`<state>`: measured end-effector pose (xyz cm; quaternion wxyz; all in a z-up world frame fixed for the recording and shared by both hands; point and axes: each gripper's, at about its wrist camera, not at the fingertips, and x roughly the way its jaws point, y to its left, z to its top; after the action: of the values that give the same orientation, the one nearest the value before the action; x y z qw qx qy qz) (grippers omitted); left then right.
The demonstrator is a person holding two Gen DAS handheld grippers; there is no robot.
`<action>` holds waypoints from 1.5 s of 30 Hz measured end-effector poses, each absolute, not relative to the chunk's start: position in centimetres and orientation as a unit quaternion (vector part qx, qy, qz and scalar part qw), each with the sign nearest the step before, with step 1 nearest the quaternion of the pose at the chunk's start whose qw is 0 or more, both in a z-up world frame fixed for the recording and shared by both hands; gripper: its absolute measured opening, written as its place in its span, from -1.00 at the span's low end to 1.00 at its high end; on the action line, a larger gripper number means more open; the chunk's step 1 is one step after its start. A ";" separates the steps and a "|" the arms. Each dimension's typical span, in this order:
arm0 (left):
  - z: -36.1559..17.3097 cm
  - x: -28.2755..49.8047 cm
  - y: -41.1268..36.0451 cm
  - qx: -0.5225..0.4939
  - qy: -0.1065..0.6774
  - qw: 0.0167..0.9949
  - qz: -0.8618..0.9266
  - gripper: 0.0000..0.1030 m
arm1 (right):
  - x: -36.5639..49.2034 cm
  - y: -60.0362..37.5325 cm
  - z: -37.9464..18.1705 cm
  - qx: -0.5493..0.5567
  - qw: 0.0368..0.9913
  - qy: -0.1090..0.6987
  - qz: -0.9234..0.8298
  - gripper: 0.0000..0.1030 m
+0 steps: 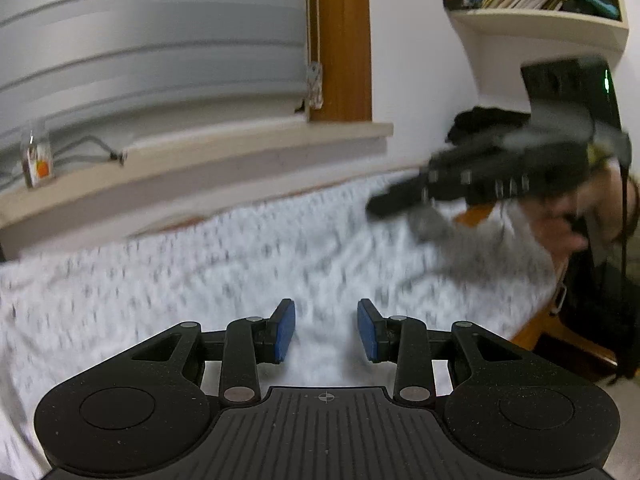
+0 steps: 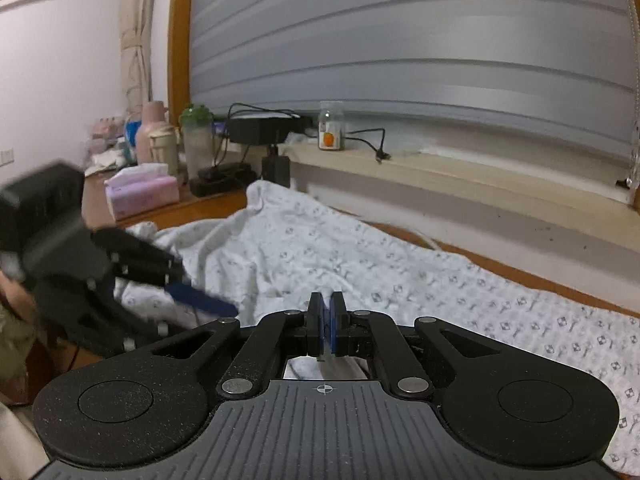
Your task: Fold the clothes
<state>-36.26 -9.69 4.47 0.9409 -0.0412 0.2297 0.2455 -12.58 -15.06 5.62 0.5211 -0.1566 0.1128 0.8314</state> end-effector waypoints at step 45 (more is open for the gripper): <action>3.5 -30.8 -5.3 -0.081 0.235 0.953 0.173 -0.65 | 2.0 -25.5 0.6 -0.188 0.620 0.197 0.736 -0.41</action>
<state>-30.79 -5.30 3.55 0.9529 -0.0806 0.2355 0.1732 2.04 -25.49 0.57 0.6204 -0.1876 0.1970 0.7356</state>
